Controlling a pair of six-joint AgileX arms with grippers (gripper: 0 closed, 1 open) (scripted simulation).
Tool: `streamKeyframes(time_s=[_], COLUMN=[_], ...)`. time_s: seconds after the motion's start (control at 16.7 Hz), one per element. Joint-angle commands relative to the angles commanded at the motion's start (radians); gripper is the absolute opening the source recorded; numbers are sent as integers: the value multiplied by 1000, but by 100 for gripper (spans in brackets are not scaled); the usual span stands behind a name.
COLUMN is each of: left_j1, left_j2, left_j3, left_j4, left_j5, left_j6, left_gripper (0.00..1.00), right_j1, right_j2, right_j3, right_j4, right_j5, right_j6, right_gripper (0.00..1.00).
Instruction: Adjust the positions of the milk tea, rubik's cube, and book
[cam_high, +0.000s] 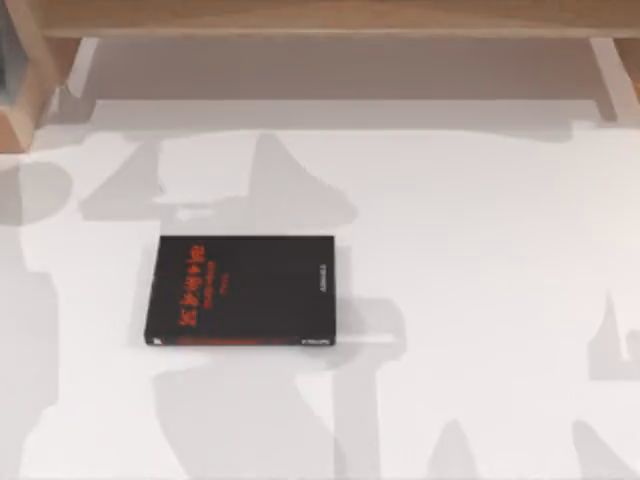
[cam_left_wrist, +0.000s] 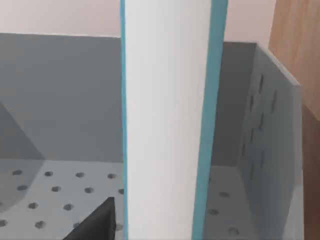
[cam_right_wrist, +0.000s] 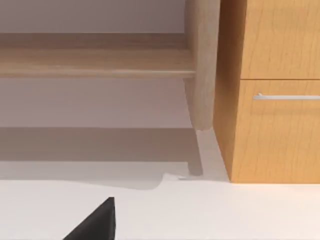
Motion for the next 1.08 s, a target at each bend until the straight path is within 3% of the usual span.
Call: streamKeyframes(time_s=[0.36, 1.08], left_j1=[26, -13], left_j2=[248, 268], left_j3=[155, 250], left_j4=[157, 86], left_j5=[37, -2], left_j6=[-4, -4], left_gripper=[100, 100], right_j1=[0, 0], right_j2=[0, 0], right_j3=[0, 0], right_j4=[0, 0], right_j5=[0, 0], right_j6=[0, 0], right_gripper=[100, 100])
